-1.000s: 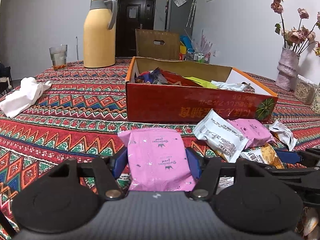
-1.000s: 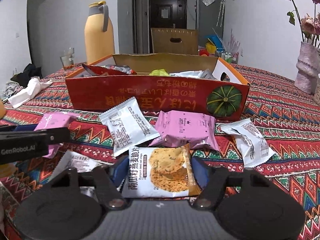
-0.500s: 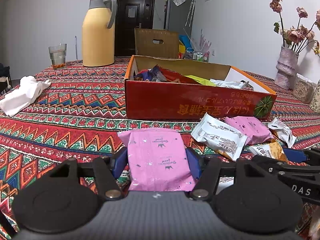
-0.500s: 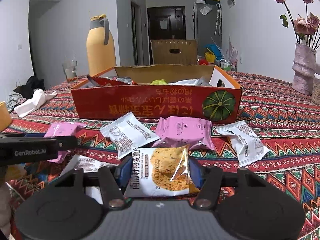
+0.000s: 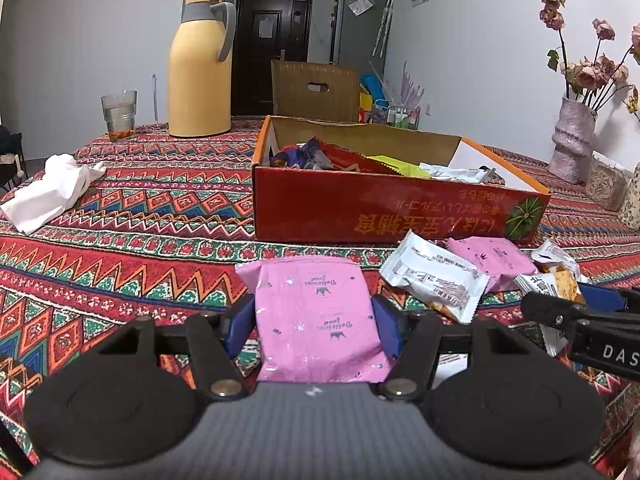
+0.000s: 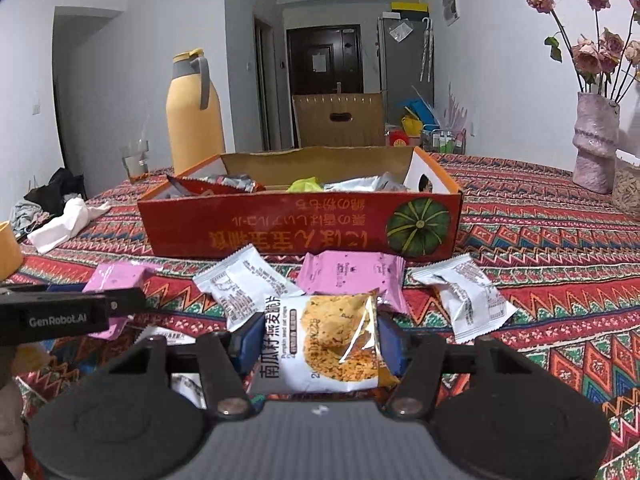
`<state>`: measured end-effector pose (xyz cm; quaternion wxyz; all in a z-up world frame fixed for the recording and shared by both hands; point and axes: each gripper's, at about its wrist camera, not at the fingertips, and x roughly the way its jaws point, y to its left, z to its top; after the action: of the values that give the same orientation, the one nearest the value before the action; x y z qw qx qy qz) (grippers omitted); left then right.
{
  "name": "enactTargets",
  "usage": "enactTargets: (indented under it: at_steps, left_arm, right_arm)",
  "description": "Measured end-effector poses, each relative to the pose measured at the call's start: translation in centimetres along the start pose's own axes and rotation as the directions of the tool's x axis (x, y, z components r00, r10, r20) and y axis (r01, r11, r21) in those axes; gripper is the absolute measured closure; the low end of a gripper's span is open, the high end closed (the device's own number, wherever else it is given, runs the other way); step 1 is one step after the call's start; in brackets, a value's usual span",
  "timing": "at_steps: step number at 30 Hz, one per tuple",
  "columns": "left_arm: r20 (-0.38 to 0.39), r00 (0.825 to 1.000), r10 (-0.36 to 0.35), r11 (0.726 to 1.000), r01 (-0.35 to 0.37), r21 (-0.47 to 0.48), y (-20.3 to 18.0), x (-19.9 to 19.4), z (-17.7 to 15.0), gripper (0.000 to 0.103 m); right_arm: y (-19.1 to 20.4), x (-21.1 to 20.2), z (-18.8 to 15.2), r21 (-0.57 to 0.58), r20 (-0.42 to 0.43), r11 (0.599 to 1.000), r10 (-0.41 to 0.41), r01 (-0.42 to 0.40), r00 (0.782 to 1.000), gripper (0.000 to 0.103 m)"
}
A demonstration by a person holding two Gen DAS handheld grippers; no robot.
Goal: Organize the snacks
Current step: 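Carry the pink packet and cracker packet over the cardboard box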
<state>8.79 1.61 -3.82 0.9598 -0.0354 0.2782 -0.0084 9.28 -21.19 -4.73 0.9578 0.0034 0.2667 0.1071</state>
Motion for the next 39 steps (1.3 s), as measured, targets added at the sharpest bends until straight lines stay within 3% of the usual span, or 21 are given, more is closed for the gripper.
enactTargets:
  at_steps: [11, 21, 31, 39]
  left_arm:
    - [0.054, 0.998, -0.030, 0.999, 0.029, 0.020, -1.4, -2.3, 1.8, 0.040]
    - [0.138, 0.990, -0.028, 0.999, 0.024, 0.032, -2.3, -3.4, 6.0, 0.040]
    - [0.190, 0.981, -0.030, 0.999, 0.022, 0.047, -3.8, -2.2, 10.7, 0.040]
    - [0.185, 0.983, -0.001, 1.000, -0.002, 0.014, -4.2, 0.6, 13.4, 0.040]
  right_arm:
    - [-0.7, -0.5, 1.1, 0.003, 0.044, 1.000, -0.012, 0.012, 0.999, 0.045]
    - [-1.0, -0.6, 4.3, -0.012, 0.128, 1.000, -0.023, 0.025, 0.992, 0.044]
    - [-1.3, 0.7, 8.4, -0.007, 0.205, 0.999, -0.033, 0.035, 0.978, 0.044]
    - [-1.7, 3.5, 11.4, -0.006, 0.221, 0.999, -0.034, 0.036, 0.975, 0.044]
